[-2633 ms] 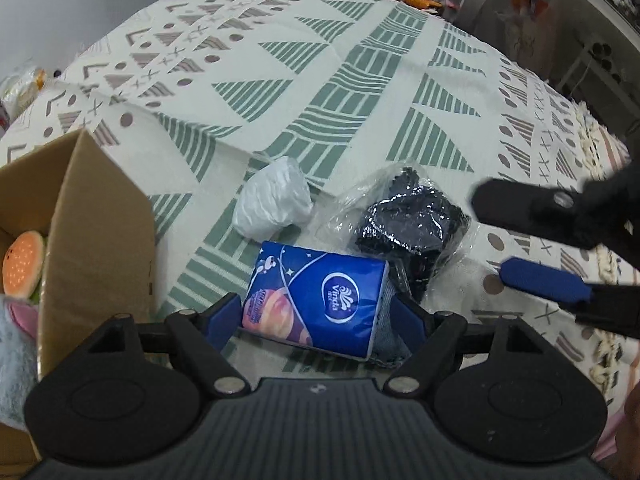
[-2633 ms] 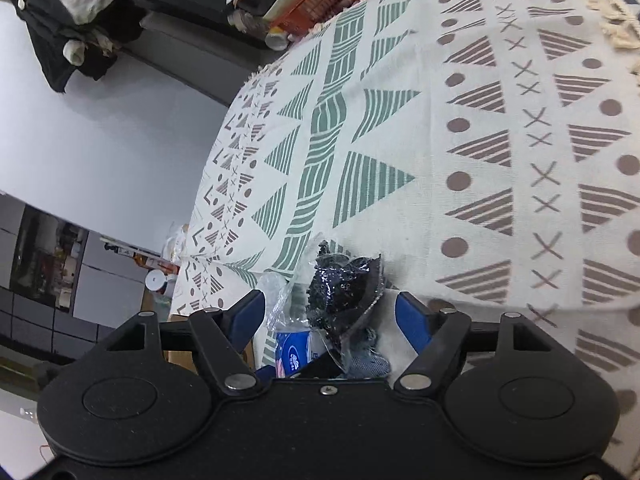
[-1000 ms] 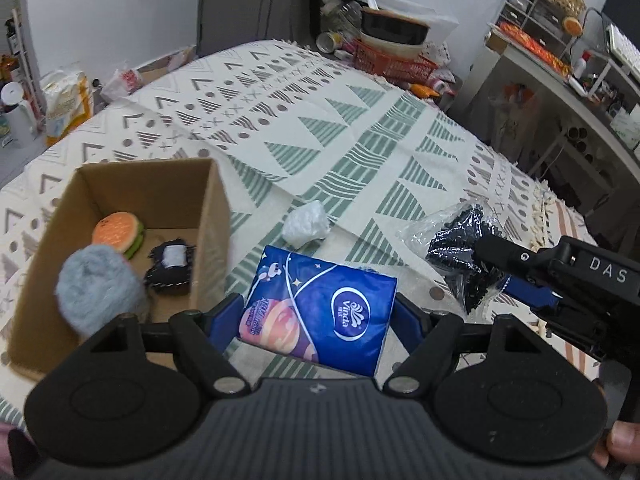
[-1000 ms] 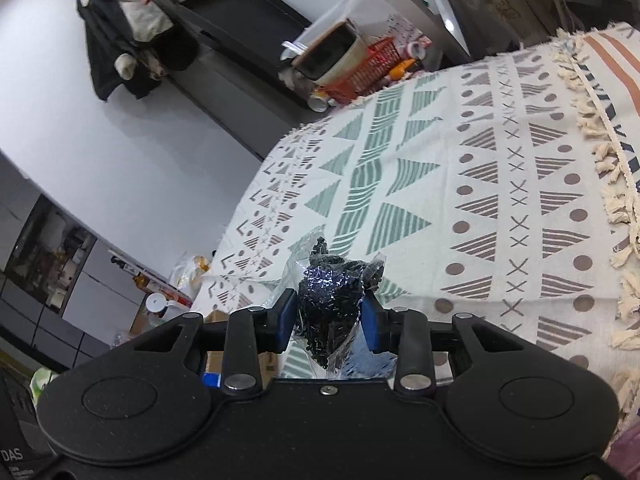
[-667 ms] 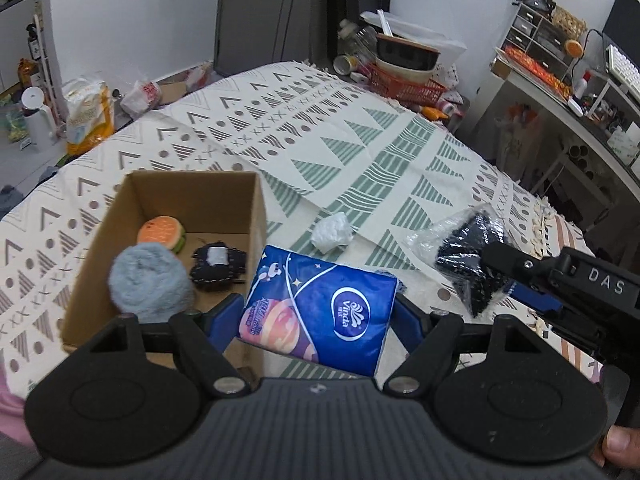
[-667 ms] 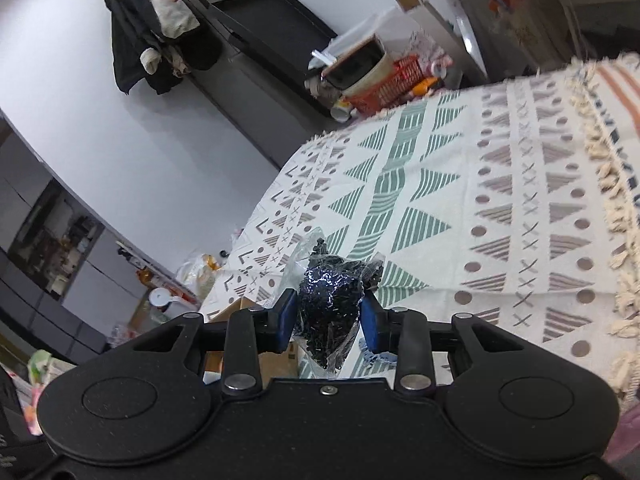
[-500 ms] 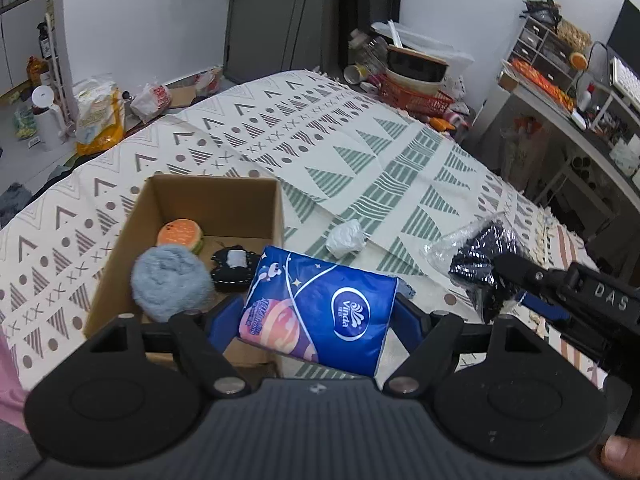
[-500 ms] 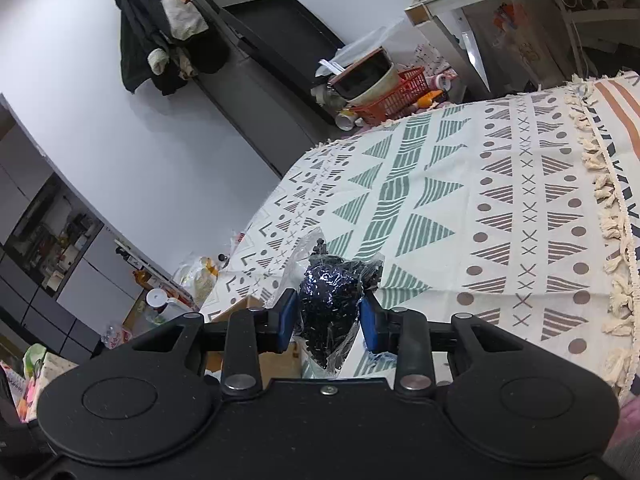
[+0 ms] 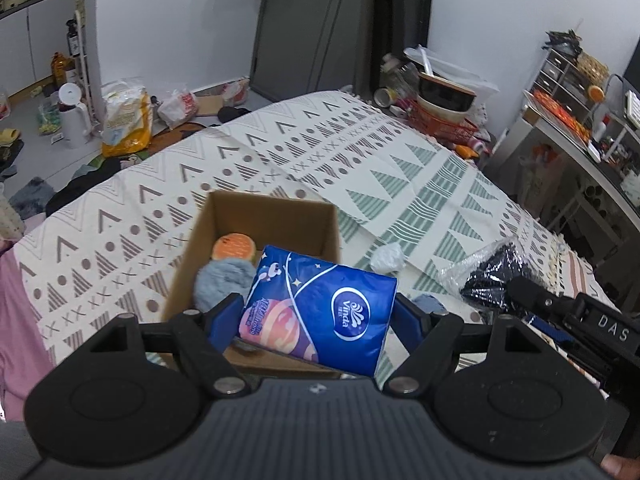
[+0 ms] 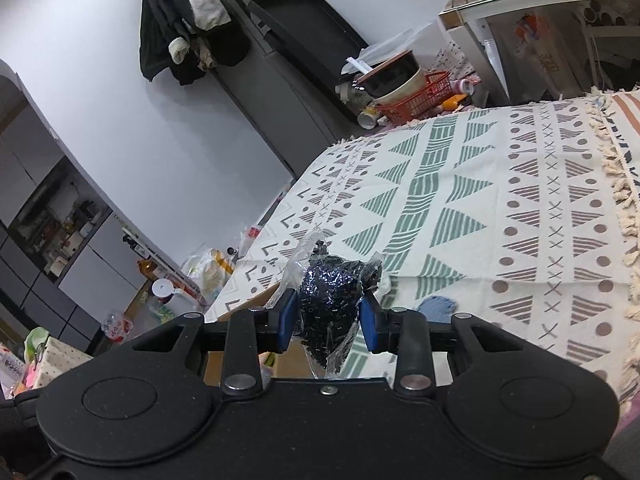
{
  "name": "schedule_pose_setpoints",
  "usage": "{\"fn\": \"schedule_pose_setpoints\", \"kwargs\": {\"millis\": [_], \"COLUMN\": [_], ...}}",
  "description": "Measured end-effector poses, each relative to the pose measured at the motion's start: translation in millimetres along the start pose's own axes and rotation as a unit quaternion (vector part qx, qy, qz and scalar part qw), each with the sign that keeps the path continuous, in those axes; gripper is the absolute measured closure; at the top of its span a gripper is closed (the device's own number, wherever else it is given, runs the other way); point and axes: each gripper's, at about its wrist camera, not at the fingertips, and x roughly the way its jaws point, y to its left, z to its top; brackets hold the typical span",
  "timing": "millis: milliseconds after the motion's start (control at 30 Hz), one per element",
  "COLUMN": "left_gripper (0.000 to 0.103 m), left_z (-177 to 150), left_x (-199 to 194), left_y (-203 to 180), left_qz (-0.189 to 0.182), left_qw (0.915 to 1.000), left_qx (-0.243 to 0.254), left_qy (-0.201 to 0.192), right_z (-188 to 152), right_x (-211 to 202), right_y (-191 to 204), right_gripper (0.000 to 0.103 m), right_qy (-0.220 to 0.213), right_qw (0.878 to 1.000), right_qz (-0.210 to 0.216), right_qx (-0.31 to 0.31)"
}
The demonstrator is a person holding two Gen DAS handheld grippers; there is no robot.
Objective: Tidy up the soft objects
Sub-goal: 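Carry the tissue pack and black bag over the box with both tools, then open both tools to drop the tissue pack and black bag into the box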
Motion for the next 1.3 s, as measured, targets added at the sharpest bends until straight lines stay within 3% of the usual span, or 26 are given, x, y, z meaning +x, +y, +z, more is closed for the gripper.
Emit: {"fn": "schedule_pose_setpoints", "kwargs": {"millis": [333,800,1000,1300], "left_gripper": [0.025,0.025,0.023,0.023], "left_z": [6.8,0.4,-1.0,2.5], "left_x": [1.7,32.9,40.9,32.7], "left_y": [41.6,86.0,109.5,116.1], "left_qz": [0.009,0.004,-0.033,-0.037], "left_qw": [0.9994,0.9970,0.9910,0.9925], "left_qx": [-0.033,-0.075,-0.125,-0.114], "left_qy": [0.002,0.022,0.035,0.023], "right_z": [-15.6,-37.4,-50.2,-59.8], "right_x": [14.1,41.3,53.3,64.3], "right_y": [38.0,77.6,90.2,101.5], "right_gripper": [0.070,0.070,0.070,0.070], "right_qy": [0.018,0.042,0.054,0.070], "right_qw": [0.999,0.997,0.996,0.994], "right_qz": [0.009,0.000,-0.003,-0.010], "right_qx": [-0.026,-0.062,-0.074,-0.079]}}
